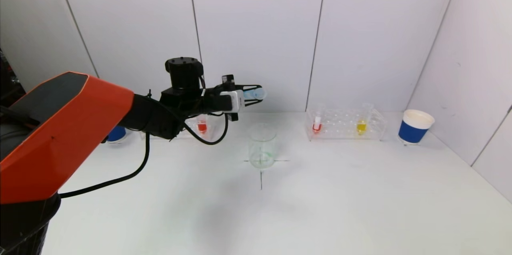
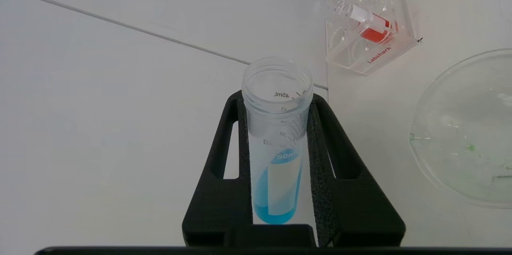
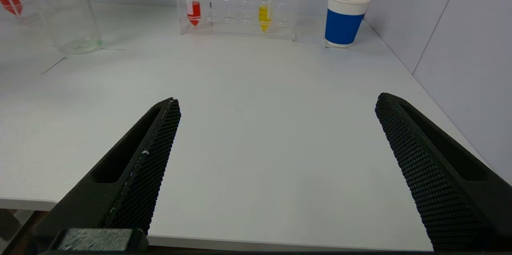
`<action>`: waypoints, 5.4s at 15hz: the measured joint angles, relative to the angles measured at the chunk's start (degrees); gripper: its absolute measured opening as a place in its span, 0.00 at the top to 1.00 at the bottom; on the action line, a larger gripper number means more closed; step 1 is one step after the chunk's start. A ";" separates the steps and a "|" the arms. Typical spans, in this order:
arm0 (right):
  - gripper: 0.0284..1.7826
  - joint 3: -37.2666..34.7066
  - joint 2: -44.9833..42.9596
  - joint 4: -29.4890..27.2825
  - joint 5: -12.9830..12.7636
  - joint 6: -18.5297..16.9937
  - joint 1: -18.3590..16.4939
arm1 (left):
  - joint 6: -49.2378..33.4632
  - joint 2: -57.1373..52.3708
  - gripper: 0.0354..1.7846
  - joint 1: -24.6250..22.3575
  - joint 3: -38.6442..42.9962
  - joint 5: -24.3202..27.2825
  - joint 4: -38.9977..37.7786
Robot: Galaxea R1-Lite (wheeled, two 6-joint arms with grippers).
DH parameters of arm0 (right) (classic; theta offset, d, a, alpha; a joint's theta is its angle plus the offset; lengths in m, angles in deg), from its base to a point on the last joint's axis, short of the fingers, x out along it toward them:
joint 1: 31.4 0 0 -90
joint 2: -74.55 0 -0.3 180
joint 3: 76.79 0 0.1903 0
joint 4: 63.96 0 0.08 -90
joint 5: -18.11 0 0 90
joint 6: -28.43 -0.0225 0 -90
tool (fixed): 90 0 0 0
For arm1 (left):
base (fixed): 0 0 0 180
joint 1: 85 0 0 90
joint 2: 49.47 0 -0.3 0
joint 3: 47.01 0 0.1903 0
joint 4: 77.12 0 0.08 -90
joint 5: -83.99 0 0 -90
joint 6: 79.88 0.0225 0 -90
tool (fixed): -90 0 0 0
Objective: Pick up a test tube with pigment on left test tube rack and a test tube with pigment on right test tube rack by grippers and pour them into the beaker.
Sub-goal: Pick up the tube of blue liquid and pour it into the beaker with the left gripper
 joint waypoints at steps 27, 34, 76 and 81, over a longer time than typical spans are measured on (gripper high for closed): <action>0.01 0.00 0.00 0.02 0.00 0.00 0.00 | 19.76 1.85 0.78 -0.57 2.05 -1.91 6.19; 0.01 0.00 0.00 0.02 -0.02 0.00 0.02 | 23.21 0.45 0.78 -0.30 1.80 -3.89 10.11; 0.01 0.00 0.00 0.02 0.00 0.00 0.00 | 44.41 -2.04 0.78 2.01 -6.91 -14.29 33.43; 0.01 0.00 0.00 0.02 0.00 0.00 0.00 | 46.99 -2.12 0.78 2.40 -9.14 -15.52 36.85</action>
